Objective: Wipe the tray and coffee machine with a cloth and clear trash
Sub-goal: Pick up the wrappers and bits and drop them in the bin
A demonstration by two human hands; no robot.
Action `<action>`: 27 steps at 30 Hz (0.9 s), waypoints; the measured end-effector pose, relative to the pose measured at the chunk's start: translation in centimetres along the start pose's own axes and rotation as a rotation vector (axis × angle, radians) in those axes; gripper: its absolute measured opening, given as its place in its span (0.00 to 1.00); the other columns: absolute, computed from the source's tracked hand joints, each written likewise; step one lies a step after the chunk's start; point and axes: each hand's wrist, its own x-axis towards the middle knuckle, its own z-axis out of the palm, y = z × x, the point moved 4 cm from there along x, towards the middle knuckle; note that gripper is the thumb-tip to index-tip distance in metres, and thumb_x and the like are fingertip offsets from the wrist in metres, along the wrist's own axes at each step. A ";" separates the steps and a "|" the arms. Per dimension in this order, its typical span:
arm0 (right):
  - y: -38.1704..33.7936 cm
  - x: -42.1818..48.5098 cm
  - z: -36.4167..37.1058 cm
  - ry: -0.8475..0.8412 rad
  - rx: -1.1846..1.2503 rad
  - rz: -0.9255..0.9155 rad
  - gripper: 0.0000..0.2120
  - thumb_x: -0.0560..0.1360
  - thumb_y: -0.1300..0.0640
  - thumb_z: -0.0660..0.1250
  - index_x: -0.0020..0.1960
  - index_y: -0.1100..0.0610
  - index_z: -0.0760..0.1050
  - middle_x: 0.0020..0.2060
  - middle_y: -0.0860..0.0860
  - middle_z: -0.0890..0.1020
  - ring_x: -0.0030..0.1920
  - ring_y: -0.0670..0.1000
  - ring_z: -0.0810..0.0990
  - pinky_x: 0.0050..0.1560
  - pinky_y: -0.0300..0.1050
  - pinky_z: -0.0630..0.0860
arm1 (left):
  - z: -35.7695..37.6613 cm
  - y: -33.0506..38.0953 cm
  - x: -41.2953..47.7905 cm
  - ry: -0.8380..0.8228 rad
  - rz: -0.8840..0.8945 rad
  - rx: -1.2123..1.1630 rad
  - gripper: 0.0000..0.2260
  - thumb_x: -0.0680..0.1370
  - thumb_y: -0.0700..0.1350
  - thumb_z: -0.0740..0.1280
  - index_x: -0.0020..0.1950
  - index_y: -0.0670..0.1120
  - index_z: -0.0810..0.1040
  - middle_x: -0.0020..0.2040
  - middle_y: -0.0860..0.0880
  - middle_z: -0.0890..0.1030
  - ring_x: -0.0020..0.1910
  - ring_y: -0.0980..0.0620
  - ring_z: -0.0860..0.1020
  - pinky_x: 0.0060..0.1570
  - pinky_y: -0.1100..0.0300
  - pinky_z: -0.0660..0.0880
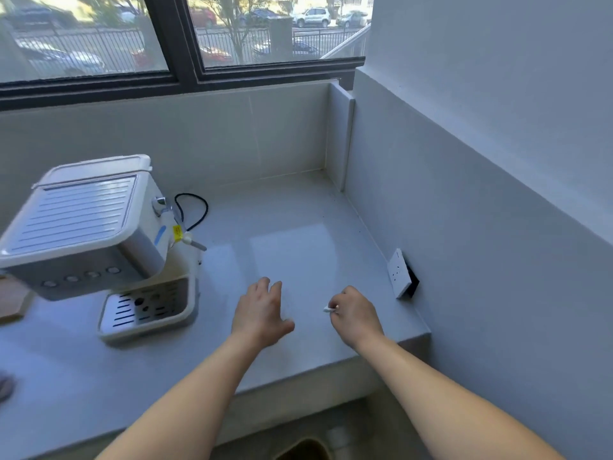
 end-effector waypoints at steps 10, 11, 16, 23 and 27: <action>1.0 -11.0 0.1 -0.073 0.053 -0.163 0.10 0.77 0.61 0.63 0.53 0.57 0.82 0.49 0.52 0.77 0.48 0.55 0.79 0.49 0.47 0.75 | 2.6 3.7 -15.2 0.074 -0.092 -0.064 0.37 0.68 0.59 0.67 0.74 0.48 0.63 0.73 0.44 0.65 0.69 0.44 0.66 0.64 0.51 0.69; 1.1 -11.8 0.3 -0.080 0.059 -0.163 0.10 0.77 0.60 0.63 0.53 0.56 0.82 0.49 0.51 0.77 0.48 0.55 0.79 0.49 0.46 0.75 | 3.0 3.9 -16.2 0.074 -0.090 -0.064 0.36 0.68 0.59 0.67 0.74 0.48 0.63 0.73 0.44 0.65 0.69 0.44 0.66 0.64 0.51 0.69; 1.6 -14.8 1.6 -0.102 0.068 -0.144 0.10 0.76 0.59 0.64 0.53 0.55 0.82 0.50 0.50 0.77 0.48 0.52 0.78 0.48 0.43 0.74 | 5.0 3.8 -19.6 0.073 -0.063 -0.094 0.36 0.67 0.60 0.66 0.73 0.47 0.66 0.70 0.45 0.68 0.67 0.45 0.68 0.63 0.52 0.70; 2.1 -17.8 5.0 -0.152 0.059 -0.096 0.09 0.76 0.59 0.64 0.51 0.56 0.82 0.48 0.49 0.76 0.45 0.51 0.77 0.43 0.40 0.71 | 8.8 2.5 -23.2 -0.005 -0.092 -0.115 0.37 0.69 0.61 0.65 0.75 0.47 0.63 0.71 0.46 0.67 0.69 0.46 0.66 0.65 0.54 0.69; 2.9 -20.0 8.4 -0.216 0.031 -0.059 0.09 0.75 0.58 0.64 0.51 0.53 0.82 0.48 0.48 0.76 0.47 0.51 0.78 0.46 0.40 0.72 | 11.8 1.4 -25.1 -0.103 -0.128 -0.120 0.37 0.70 0.61 0.65 0.76 0.48 0.61 0.72 0.45 0.66 0.69 0.45 0.65 0.64 0.53 0.69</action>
